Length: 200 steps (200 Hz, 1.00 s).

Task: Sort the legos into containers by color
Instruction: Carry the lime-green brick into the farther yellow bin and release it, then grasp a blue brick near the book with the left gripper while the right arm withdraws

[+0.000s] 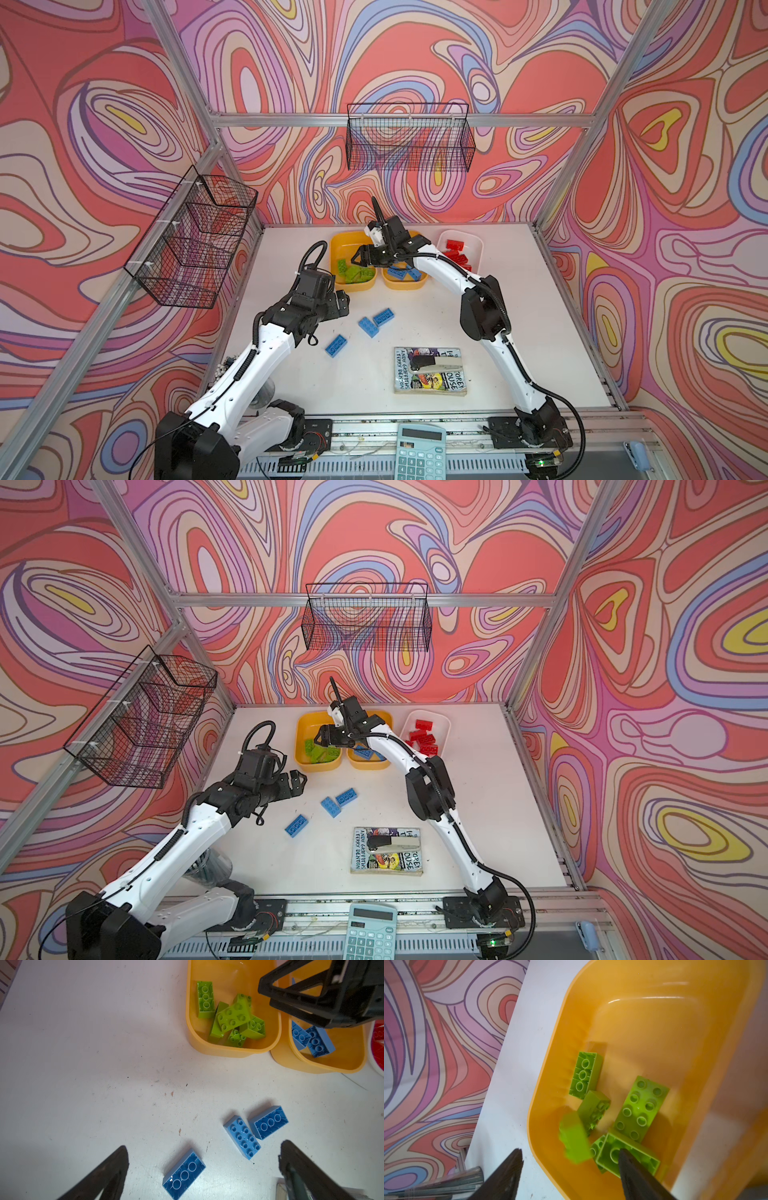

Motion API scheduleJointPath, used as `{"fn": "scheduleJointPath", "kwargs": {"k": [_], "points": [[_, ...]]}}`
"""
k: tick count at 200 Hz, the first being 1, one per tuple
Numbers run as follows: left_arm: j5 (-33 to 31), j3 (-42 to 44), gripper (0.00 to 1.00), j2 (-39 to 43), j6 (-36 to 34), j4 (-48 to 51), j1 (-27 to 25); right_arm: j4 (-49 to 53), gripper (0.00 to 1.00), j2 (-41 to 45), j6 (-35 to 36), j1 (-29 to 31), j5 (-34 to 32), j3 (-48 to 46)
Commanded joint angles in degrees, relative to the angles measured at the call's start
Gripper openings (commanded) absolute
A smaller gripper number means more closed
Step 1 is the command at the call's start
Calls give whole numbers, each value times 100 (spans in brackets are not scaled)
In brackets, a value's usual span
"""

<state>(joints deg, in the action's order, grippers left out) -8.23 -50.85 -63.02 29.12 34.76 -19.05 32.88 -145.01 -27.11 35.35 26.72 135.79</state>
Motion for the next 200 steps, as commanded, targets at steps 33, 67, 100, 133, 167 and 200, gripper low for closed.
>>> {"fn": "scheduleJointPath", "kwargs": {"k": [33, 67, 100, 133, 167, 200], "points": [[182, -40, 100, 90, -16, 246, 46, 24, 82, 531, 205, -16, -246, -198], [822, -79, 98, -169, -481, 11, 0, 41, 83, 1452, 284, -132, -418, -1306], [762, -284, 97, -650, -884, -119, -336, -117, 87, 2742, 372, -311, -872, -2992], [797, -473, 97, -1215, -1160, -367, -901, -155, 95, 4020, 309, -498, -1303, -4570], [927, -849, 96, -2018, -1413, -502, -1267, -112, 98, 5253, 96, -672, -1619, -5791], [965, -1071, 95, -2640, -1671, -618, -1339, 94, 98, 6074, -30, -791, -1861, -6431]]}}
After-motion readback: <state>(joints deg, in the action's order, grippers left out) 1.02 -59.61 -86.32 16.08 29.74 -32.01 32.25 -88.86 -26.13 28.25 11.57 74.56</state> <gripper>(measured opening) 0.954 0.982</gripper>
